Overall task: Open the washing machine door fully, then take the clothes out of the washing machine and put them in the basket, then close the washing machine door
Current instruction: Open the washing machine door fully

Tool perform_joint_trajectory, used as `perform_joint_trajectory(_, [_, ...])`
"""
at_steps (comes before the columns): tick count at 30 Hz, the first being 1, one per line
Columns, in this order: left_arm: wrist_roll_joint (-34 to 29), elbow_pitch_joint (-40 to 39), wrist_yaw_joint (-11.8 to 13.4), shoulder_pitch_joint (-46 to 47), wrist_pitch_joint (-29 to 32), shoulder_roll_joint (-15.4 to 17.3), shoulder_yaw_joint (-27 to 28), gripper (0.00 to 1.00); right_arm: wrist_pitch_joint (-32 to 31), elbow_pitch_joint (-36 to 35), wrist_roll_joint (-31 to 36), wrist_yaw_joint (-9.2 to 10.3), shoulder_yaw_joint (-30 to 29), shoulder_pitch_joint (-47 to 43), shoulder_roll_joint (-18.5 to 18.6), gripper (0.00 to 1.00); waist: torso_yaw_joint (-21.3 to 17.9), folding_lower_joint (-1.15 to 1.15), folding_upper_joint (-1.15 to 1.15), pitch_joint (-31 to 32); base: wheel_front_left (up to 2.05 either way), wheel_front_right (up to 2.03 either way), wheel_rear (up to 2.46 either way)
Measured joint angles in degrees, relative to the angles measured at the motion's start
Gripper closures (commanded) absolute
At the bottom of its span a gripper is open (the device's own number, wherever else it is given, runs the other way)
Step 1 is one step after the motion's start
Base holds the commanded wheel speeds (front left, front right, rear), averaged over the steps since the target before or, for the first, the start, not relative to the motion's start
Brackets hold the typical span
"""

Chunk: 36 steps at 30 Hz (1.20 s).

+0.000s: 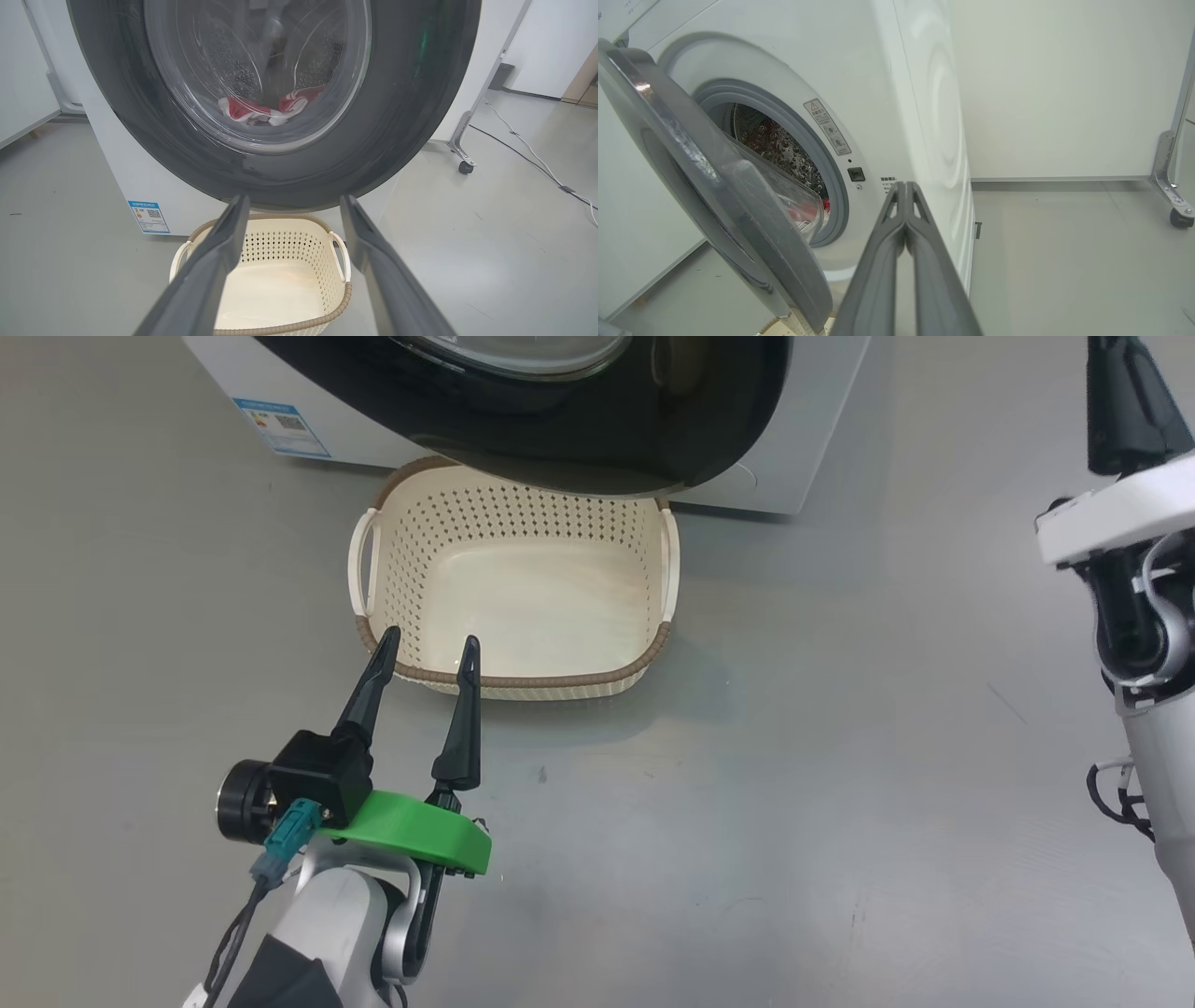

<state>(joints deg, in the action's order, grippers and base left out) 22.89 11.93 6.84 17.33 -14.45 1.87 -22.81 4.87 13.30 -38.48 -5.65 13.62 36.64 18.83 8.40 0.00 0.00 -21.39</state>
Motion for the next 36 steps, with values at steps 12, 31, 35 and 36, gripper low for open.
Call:
perform_joint_trajectory(12, [2.7,-0.8,0.0,1.5,0.0,0.0,-2.2,0.0,-15.5,3.7,-22.8,-0.32,-6.2,9.9,-4.9,1.0,4.4,0.0,0.0,-4.1,0.0,0.0,0.0])
perform_joint_trajectory(31, [3.8,-0.1,0.0,3.0,0.0,-0.1,-3.3,0.0,-33.1,11.7,-36.1,5.33,-9.5,18.8,-5.6,1.0,10.1,0.0,0.0,-7.3,0.0,0.0,0.0])
perform_joint_trajectory(35, [3.8,0.0,0.0,3.0,0.0,-0.1,-3.3,0.0,-35.2,12.4,-37.9,6.39,-9.7,20.1,-6.1,1.0,10.4,0.0,0.0,-7.4,0.0,0.0,0.0])
perform_joint_trajectory(36, [3.8,0.0,0.0,3.0,0.0,-0.1,-3.3,0.0,-35.7,12.6,-38.4,6.41,-9.8,20.4,-6.2,1.0,10.5,0.0,0.0,-7.4,0.0,0.0,0.0])
